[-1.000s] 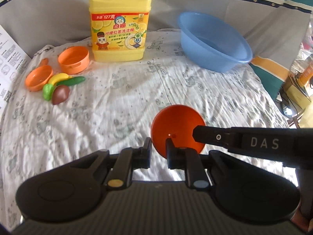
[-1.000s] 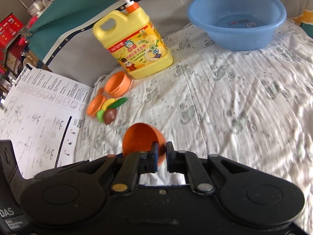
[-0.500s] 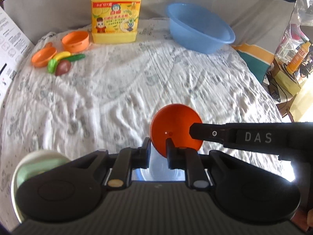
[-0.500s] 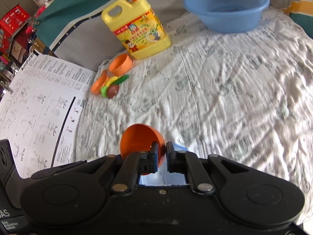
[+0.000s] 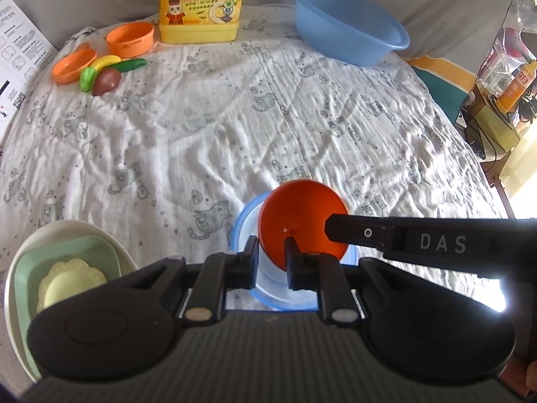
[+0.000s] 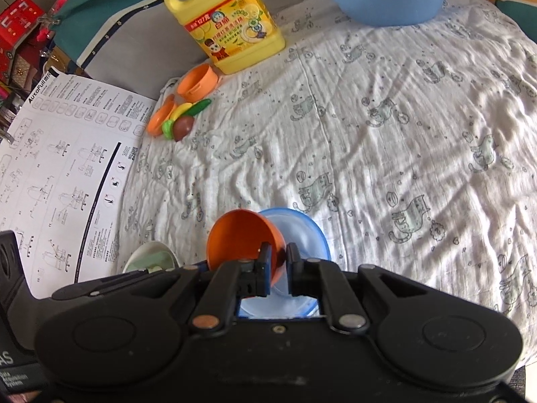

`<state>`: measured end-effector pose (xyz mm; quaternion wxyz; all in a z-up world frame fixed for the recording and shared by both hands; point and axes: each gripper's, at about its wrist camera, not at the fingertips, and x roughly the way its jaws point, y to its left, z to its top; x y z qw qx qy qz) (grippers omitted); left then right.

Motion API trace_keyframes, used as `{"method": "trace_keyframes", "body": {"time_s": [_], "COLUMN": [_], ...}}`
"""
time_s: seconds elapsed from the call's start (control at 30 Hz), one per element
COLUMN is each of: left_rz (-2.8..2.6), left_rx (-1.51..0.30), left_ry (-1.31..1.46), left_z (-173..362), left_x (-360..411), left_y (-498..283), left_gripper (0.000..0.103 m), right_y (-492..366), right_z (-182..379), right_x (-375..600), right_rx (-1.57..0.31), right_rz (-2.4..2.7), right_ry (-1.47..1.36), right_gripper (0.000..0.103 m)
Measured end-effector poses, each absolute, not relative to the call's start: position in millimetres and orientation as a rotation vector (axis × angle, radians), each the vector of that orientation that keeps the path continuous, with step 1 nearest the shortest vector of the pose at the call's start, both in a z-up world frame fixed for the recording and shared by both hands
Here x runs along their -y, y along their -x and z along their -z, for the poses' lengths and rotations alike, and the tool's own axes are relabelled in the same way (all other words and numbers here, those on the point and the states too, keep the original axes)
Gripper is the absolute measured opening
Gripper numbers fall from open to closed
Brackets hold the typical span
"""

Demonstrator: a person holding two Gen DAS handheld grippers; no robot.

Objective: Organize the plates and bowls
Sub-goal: 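Carry the orange cup with the right gripper and lower it into the clear bowl, then open the right gripper to release the orange cup into the clear bowl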

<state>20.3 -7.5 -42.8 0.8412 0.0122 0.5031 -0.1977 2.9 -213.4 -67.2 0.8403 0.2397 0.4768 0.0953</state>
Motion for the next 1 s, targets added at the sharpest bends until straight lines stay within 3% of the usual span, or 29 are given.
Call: {"method": "trace_keyframes", "body": {"time_s": [0.43, 0.53, 0.6, 0.67, 0.8, 0.87, 1.0], "left_rz": [0.422, 0.426, 0.415, 0.409, 0.386, 0.362, 0.326], "left_rx": [-1.094, -1.079, -1.056, -1.028, -0.951, -0.915, -0.906], "left_ry": [-0.024, -0.02, -0.028, -0.016, 0.003, 0.004, 0.028], "left_z": [55, 52, 46, 38, 20, 14, 15], "left_x": [11, 10, 9, 5, -7, -13, -28], "left_y": [-27, -25, -22, -19, -11, -8, -8], "left_gripper": [0.019, 0.037, 0.053, 0.068, 0.092, 0.096, 0.1], "right_y": [-9, -8, -7, -5, -1, 1, 7], "right_z": [80, 79, 74, 69, 56, 50, 47], "right_x": [214, 216, 217, 220, 223, 224, 227], "right_rx": [-1.051, -1.041, -1.023, -1.006, -0.959, -0.938, -0.915], "right_rz": [-0.2, -0.207, -0.204, -0.213, -0.208, -0.197, -0.162], "right_ry": [-0.529, -0.55, -0.549, -0.567, -0.552, -0.537, -0.516], "right_gripper": [0.015, 0.033, 0.04, 0.056, 0.076, 0.091, 0.102]}}
